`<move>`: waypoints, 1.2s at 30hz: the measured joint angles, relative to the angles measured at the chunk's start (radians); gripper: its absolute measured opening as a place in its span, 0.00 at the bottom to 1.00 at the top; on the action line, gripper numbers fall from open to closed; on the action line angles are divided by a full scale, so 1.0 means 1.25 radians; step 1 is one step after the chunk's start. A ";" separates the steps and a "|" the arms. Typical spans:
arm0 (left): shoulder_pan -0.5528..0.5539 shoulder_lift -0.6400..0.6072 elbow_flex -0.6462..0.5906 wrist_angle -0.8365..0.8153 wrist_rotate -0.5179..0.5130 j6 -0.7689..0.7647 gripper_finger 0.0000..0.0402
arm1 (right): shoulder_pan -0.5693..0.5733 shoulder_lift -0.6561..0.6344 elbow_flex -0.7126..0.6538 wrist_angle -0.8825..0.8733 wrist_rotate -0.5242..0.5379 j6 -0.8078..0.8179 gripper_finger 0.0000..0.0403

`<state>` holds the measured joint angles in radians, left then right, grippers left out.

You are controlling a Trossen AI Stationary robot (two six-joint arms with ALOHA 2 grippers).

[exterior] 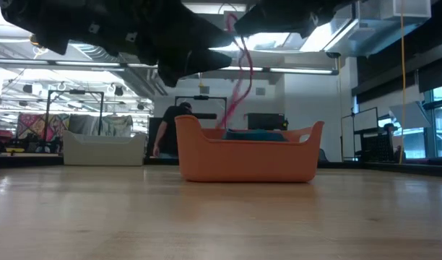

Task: Sort rubber bands into baskets
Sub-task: Put the red rubber band into the gray bin

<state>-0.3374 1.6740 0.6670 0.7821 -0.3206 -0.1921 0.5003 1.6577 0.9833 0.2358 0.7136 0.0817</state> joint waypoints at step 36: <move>0.004 0.007 0.001 0.049 0.077 0.099 0.02 | -0.030 0.008 -0.001 0.147 -0.160 -0.053 0.01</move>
<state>-0.3321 1.6829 0.6678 0.8436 -0.2245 -0.0685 0.4622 1.6680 0.9821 0.4192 0.5137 0.0157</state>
